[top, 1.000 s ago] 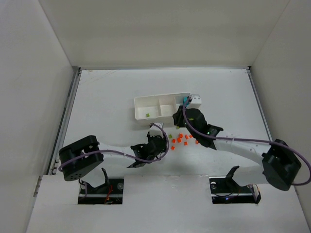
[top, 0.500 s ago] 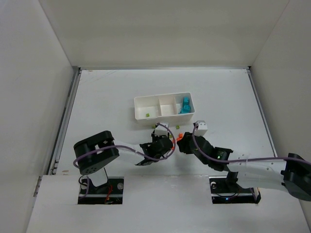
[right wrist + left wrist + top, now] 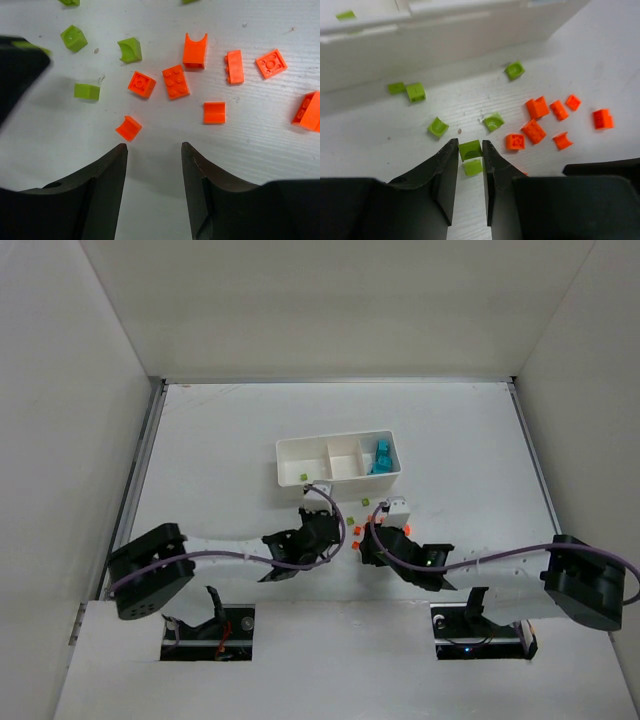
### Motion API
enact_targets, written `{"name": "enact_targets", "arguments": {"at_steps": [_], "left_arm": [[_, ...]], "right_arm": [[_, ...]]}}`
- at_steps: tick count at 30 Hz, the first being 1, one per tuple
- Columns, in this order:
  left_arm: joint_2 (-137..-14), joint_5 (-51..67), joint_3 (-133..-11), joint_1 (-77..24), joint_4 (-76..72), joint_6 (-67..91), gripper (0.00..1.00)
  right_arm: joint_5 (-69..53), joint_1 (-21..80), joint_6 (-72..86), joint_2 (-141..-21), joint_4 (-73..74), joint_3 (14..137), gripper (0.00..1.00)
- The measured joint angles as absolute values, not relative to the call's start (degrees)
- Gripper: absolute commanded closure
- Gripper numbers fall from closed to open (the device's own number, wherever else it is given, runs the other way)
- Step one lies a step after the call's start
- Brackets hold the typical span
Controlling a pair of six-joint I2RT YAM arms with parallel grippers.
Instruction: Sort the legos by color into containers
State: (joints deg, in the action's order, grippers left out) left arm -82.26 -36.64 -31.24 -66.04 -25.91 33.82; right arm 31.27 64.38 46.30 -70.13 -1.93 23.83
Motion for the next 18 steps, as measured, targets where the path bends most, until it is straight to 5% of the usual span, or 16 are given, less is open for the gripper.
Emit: {"name": "enact_targets", "arguments": {"at_steps": [10,18], "left_arm": [[-71.29,-31.35,-31.03,-52.1,-24.14,31.97,0.78],[-73.19,-30.0,-31.0,-60.71,-21.37,33.87,0.8]], "right_arm": [[31.27,62.26,43.2,-78.08,-3.44,29.47,0.51],[31.75,61.95,43.57,-73.34,-3.07,28.29,0.52]]}}
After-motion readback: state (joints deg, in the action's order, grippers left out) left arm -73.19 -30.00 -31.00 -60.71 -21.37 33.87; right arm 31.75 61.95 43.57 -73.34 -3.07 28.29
